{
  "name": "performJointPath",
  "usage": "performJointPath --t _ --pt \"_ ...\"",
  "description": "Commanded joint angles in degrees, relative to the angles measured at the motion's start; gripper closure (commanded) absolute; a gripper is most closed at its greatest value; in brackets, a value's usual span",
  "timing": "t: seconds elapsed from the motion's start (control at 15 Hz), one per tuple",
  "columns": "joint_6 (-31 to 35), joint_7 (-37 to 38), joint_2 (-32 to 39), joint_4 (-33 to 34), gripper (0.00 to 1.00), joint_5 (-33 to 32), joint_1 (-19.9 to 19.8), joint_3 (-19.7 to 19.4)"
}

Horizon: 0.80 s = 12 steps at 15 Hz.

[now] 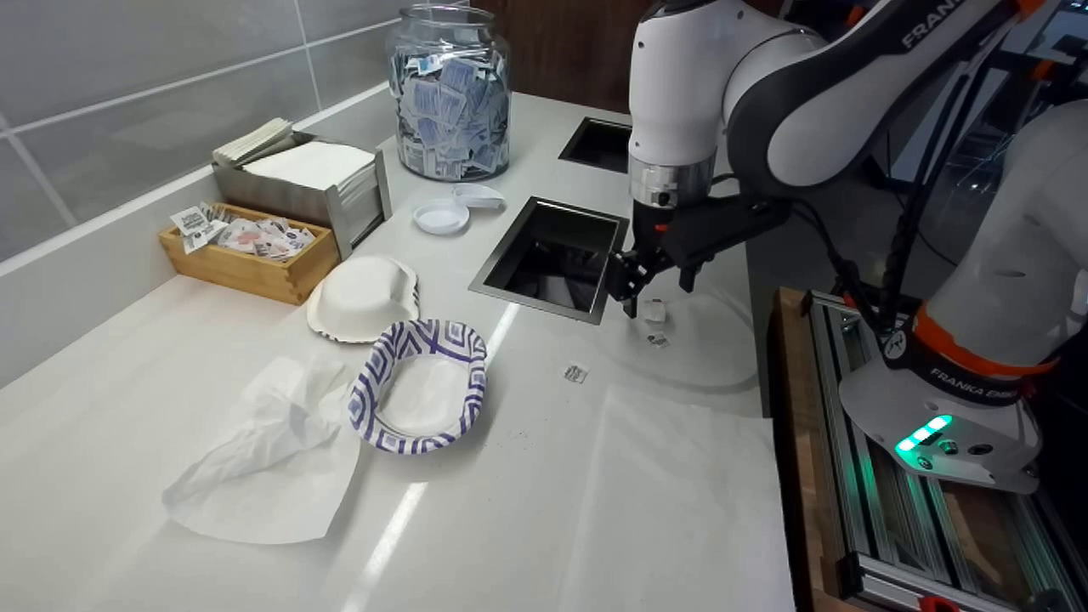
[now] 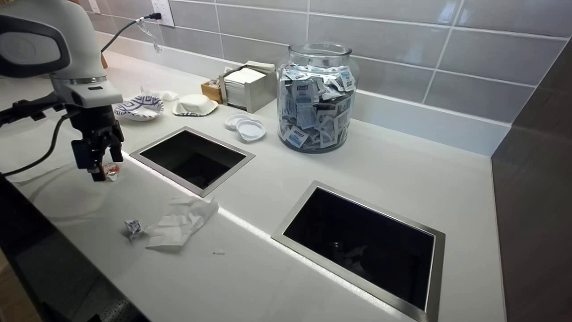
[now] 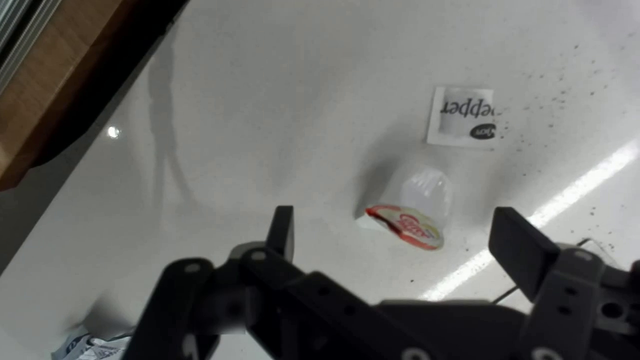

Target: Put the small packet inside the sink

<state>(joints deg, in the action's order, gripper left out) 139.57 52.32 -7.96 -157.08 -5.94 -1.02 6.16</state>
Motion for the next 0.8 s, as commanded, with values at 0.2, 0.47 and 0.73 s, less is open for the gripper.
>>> performJointPath --t 0.2,0.47,0.73 --pt "1.72 -4.17 0.57 -0.44 0.02 -2.04 0.55 -0.12" --pt "2.43 -6.38 0.87 -0.44 0.4 -2.18 0.8 0.07" --pt "2.46 -7.18 0.92 -0.45 0.72 -2.87 0.77 0.12"
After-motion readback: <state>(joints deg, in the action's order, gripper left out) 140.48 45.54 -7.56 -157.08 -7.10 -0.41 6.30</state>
